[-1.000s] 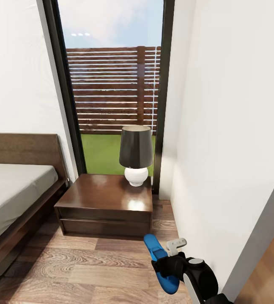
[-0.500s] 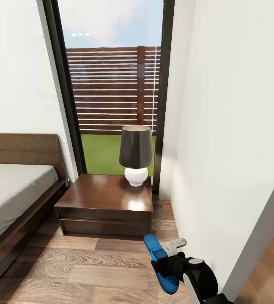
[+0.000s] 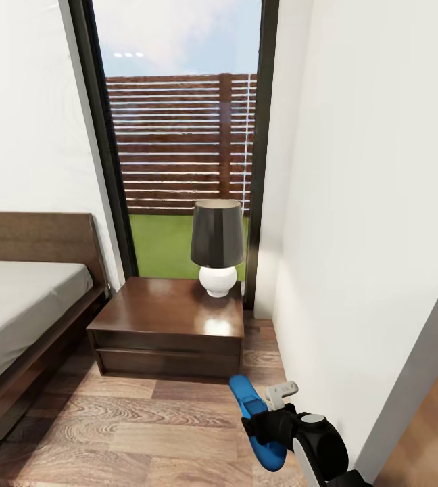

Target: In the bedroom, move the book from the bed onto either nightstand, and place the two sandals side by side next to the bed.

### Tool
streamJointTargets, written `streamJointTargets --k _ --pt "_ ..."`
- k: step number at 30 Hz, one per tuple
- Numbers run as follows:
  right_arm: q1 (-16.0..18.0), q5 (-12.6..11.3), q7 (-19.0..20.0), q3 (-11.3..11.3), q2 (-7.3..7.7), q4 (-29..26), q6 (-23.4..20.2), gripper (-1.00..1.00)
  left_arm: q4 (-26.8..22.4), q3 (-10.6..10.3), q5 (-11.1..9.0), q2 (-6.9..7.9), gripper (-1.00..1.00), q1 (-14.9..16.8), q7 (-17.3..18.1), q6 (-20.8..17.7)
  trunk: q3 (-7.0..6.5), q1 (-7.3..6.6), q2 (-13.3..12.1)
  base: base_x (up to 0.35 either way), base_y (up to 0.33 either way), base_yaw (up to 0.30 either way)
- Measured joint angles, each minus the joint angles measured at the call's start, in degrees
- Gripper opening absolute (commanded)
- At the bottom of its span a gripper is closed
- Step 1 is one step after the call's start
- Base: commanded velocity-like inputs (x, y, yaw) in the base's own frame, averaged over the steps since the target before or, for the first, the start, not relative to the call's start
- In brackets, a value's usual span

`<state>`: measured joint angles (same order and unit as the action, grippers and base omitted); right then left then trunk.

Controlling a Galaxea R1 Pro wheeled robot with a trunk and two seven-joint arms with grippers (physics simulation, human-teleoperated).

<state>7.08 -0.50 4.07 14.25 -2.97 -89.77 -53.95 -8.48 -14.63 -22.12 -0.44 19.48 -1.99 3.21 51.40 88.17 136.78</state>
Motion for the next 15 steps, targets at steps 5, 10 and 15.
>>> streamJointTargets --k 5,10,15 --pt "0.00 0.00 0.00 0.02 0.00 0.00 0.01 -1.00 0.00 0.00 0.00 0.00 1.00 0.00 0.00 0.00 0.90 1.10 2.01 0.000 0.000 0.000" --pt "0.00 0.03 0.00 -0.02 0.03 0.00 0.01 -1.00 0.00 0.00 0.00 0.00 1.00 0.00 -0.01 0.00 1.80 2.20 4.01 0.000 0.000 0.000" --pt "0.00 0.08 0.02 -0.05 0.15 -0.07 0.05 -1.00 0.00 0.00 0.00 0.00 1.00 0.00 0.00 0.00 2.69 3.30 6.02 0.000 0.000 0.000"
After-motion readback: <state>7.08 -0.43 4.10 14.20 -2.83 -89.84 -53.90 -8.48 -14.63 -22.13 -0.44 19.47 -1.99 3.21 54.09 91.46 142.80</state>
